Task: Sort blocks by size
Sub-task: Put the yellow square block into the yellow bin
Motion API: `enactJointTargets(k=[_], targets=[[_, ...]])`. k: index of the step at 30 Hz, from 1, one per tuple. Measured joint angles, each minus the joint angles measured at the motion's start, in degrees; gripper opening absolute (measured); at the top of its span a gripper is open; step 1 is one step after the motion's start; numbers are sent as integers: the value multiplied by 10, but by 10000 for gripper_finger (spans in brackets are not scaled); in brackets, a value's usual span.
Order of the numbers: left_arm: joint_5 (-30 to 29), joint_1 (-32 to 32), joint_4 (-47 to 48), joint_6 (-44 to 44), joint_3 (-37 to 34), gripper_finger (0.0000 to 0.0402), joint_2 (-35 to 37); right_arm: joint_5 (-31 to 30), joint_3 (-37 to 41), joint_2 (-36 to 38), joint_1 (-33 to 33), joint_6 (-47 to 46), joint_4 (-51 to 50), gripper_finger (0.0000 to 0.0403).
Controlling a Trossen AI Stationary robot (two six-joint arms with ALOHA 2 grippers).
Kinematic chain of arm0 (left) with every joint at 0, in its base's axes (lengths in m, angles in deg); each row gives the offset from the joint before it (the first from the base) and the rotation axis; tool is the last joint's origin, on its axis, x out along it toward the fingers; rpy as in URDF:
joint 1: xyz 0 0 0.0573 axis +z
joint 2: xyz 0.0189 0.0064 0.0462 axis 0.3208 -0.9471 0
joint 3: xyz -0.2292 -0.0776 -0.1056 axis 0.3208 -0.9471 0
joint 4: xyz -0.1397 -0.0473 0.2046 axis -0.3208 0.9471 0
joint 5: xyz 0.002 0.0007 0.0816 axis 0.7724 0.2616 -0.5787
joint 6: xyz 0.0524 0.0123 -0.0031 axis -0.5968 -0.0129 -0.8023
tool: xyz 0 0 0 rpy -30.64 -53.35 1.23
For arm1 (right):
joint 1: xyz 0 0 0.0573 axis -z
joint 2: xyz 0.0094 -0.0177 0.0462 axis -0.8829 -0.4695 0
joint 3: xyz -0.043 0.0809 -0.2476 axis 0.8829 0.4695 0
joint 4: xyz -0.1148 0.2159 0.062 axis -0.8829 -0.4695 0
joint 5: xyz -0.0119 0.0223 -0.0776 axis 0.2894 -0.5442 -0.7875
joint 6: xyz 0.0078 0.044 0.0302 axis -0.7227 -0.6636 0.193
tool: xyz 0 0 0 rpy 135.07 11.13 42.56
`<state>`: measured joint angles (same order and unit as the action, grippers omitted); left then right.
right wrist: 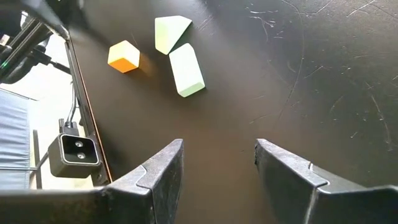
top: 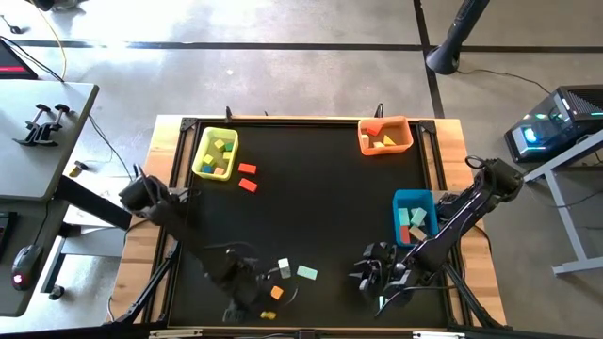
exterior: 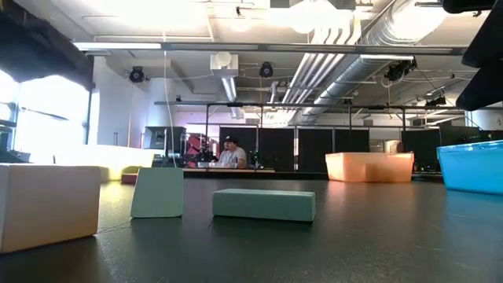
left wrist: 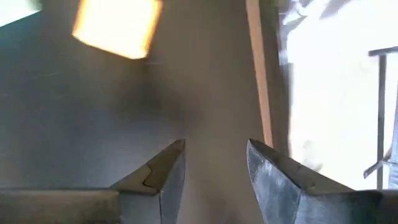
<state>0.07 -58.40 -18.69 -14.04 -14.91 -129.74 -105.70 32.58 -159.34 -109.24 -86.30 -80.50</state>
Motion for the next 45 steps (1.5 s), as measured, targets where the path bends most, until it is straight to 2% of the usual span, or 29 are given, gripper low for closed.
enactJointTargets(k=[5, 10, 14, 17, 20, 30, 38, 41, 45], targets=[[-33, -34, -32, -13, 0, 188, 0, 0, 0, 0, 0, 0, 0, 193], [-89, -35, -67, -33, 0, 236, 0, 1, 0, 0, 0, 0, -1, 193], [-139, -34, -136, -146, 0, 265, -3, 1, 0, 0, 0, 0, -1, 193], [-191, -34, -168, -249, 0, 271, -9, 2, 0, 0, -1, -1, -1, 193], [-198, -23, -183, -283, 1, 270, -23, 13, 0, 0, -1, -2, 0, 193], [-200, 9, -192, -230, 0, 269, -91, 31, 0, 0, -9, -40, 2, 193], [-221, 10, -169, -170, 0, 267, -94, 31, 0, 0, -17, -45, 1, 193], [-221, 10, -148, -116, 0, 255, -94, 27, 0, 0, -17, -45, -1, 193], [-219, 10, -132, -60, 1, 216, -93, 25, 0, 0, -15, -45, -7, 193]])
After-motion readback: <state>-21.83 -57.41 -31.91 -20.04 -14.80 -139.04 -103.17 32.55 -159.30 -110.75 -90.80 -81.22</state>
